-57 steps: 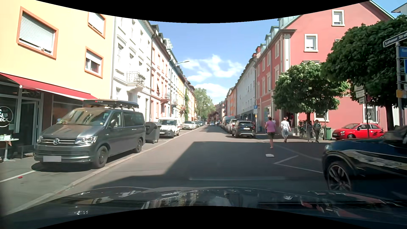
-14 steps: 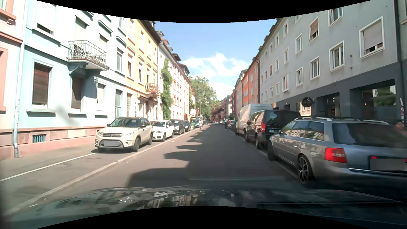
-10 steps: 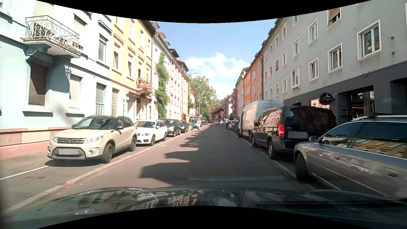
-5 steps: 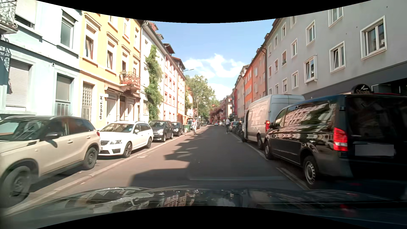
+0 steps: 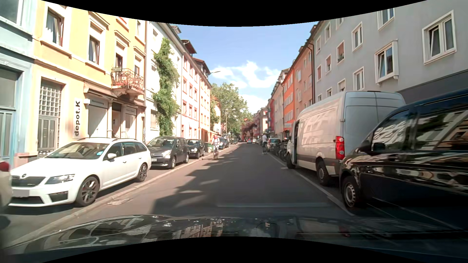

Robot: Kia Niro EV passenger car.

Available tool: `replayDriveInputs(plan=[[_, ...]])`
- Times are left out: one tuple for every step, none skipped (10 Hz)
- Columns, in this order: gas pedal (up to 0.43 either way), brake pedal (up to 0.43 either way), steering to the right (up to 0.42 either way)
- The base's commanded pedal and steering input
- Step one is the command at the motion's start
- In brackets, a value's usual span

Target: Follow the waypoints while adhering to traffic rules and regulations

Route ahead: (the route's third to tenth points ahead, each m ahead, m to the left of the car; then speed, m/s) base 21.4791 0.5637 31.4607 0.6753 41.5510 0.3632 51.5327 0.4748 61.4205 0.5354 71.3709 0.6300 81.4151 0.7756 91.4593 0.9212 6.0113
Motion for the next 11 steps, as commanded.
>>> replayDriveInputs(plan=[[0.047, 0.000, -0.019], [0.047, 0.000, -0.015], [0.047, 0.000, -0.013], [0.047, 0.000, -0.012], [0.059, 0.000, -0.011], [0.079, 0.000, -0.011], [0.098, 0.000, -0.010], [0.098, 0.000, -0.008], [0.098, 0.000, -0.008], [0.098, 0.000, -0.008], [0.098, 0.000, -0.008]])
